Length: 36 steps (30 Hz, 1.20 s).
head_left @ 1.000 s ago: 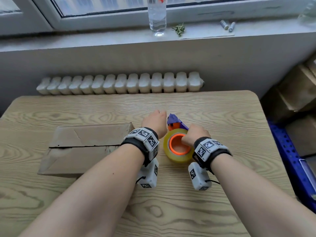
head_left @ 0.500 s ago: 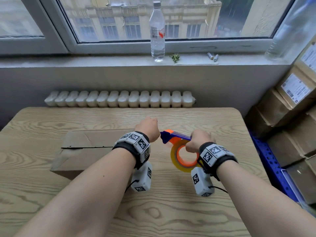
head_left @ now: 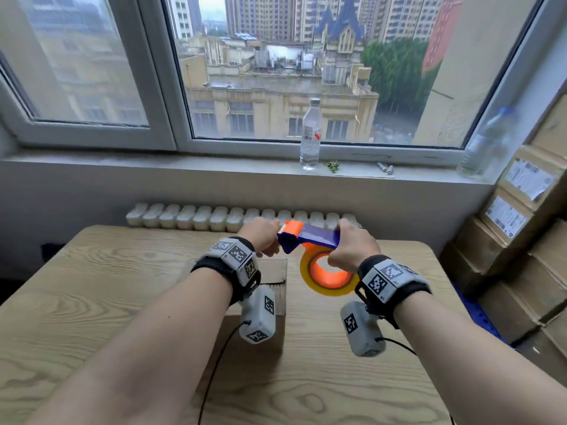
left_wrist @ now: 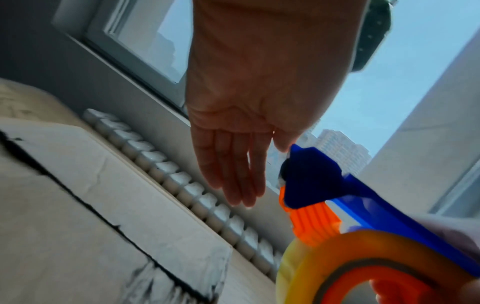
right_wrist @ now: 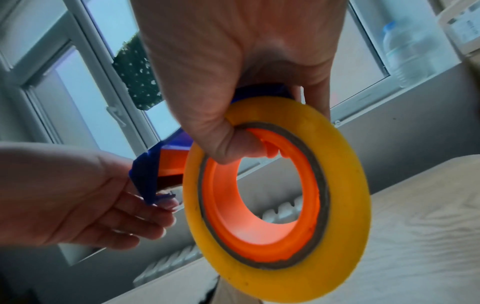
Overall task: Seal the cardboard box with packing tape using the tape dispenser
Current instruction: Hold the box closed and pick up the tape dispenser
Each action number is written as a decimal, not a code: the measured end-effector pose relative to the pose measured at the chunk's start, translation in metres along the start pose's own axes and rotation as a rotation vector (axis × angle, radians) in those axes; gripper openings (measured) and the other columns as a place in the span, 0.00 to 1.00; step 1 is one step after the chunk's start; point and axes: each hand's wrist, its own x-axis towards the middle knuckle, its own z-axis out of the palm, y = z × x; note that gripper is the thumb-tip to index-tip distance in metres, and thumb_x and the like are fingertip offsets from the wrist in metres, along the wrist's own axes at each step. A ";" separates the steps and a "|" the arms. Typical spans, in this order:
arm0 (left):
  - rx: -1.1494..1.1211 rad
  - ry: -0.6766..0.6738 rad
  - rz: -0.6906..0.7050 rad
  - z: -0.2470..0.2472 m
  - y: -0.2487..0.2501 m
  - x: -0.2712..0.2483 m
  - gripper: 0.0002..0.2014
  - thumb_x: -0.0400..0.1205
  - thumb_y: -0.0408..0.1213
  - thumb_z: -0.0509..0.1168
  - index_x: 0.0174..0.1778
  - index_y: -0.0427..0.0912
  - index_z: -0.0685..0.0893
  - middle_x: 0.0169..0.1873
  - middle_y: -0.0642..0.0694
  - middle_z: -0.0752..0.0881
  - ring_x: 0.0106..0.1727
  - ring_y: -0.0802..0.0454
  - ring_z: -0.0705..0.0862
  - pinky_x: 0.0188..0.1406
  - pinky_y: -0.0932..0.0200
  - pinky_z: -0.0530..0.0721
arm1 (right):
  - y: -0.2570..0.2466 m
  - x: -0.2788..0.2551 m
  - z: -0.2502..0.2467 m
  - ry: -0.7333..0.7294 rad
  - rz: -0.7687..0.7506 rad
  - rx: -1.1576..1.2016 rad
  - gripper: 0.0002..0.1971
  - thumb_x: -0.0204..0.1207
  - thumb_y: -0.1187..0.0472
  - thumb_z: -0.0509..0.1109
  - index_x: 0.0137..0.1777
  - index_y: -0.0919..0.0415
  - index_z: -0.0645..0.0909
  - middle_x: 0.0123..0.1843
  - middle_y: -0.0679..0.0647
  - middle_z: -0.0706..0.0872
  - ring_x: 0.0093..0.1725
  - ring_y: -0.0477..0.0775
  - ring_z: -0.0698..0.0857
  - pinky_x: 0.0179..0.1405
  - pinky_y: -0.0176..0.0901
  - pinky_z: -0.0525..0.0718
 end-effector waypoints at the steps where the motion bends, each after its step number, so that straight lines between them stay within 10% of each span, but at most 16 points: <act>1: -0.124 -0.010 -0.052 -0.008 -0.004 -0.005 0.19 0.87 0.38 0.51 0.33 0.38 0.78 0.35 0.39 0.88 0.34 0.45 0.84 0.34 0.58 0.78 | -0.009 -0.003 0.000 0.009 -0.014 -0.003 0.17 0.64 0.66 0.67 0.53 0.57 0.72 0.46 0.55 0.81 0.47 0.58 0.79 0.43 0.44 0.78; 6: -0.375 -0.032 -0.126 -0.043 -0.028 -0.028 0.15 0.84 0.39 0.60 0.33 0.39 0.81 0.15 0.49 0.85 0.31 0.52 0.84 0.35 0.62 0.80 | -0.049 -0.021 0.007 0.009 -0.052 -0.009 0.16 0.64 0.67 0.66 0.53 0.58 0.72 0.45 0.54 0.80 0.48 0.59 0.79 0.43 0.44 0.79; 25: -0.724 -0.058 -0.207 -0.104 -0.100 -0.057 0.11 0.86 0.38 0.61 0.40 0.38 0.82 0.33 0.45 0.86 0.34 0.55 0.84 0.38 0.62 0.84 | -0.132 -0.045 0.024 -0.031 -0.136 -0.034 0.23 0.63 0.64 0.72 0.59 0.56 0.72 0.47 0.53 0.81 0.46 0.57 0.78 0.40 0.42 0.74; 36: -0.701 -0.073 -0.238 -0.119 -0.099 -0.055 0.14 0.86 0.32 0.58 0.34 0.37 0.79 0.13 0.50 0.83 0.14 0.61 0.82 0.22 0.67 0.84 | -0.150 -0.046 0.015 -0.024 -0.142 -0.024 0.22 0.64 0.65 0.72 0.58 0.56 0.72 0.42 0.51 0.79 0.42 0.56 0.77 0.26 0.36 0.66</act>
